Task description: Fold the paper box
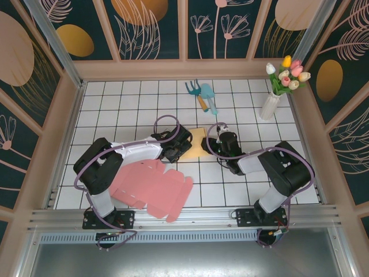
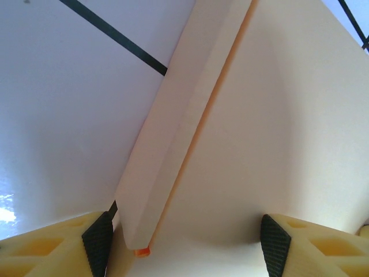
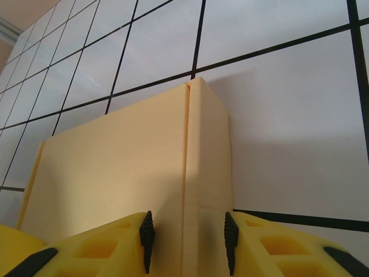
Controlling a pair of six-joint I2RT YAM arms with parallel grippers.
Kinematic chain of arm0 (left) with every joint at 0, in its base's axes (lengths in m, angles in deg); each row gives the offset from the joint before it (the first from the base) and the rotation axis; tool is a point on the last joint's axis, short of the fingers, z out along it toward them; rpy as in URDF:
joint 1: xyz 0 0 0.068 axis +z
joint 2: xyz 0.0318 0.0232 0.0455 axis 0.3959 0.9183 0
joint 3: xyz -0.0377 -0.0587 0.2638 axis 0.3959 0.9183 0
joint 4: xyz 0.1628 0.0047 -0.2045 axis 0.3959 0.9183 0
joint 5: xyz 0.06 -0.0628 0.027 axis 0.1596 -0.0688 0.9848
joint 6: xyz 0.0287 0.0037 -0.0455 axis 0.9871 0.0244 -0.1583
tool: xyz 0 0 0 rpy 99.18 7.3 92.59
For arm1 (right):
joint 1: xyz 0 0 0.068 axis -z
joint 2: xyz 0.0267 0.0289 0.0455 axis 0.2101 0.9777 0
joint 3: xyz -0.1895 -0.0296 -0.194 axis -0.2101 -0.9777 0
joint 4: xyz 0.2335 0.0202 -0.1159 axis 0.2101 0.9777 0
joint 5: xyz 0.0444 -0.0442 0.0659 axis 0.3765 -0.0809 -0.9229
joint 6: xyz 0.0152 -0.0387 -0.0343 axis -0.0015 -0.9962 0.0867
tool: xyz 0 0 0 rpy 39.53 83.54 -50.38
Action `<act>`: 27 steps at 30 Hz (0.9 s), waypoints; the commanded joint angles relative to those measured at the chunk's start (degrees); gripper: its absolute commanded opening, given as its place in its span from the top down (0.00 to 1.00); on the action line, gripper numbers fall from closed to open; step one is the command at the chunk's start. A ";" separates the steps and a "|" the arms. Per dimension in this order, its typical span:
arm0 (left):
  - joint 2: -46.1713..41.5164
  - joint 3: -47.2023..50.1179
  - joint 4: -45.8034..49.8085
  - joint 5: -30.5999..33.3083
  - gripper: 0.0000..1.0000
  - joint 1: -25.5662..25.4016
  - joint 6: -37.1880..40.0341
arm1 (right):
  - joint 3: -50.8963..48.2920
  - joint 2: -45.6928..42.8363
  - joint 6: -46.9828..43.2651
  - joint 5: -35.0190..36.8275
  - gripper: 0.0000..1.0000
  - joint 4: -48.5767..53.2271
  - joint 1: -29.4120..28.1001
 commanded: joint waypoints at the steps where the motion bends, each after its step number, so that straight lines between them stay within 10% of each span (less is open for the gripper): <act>1: 2.89 2.77 -0.76 0.30 0.30 1.31 0.62 | -2.12 -0.42 -1.49 -0.05 0.59 5.81 -0.53; 27: 1.76 4.34 -1.66 -0.01 0.31 1.43 1.50 | -4.54 -10.65 -1.62 1.86 0.56 10.18 -3.28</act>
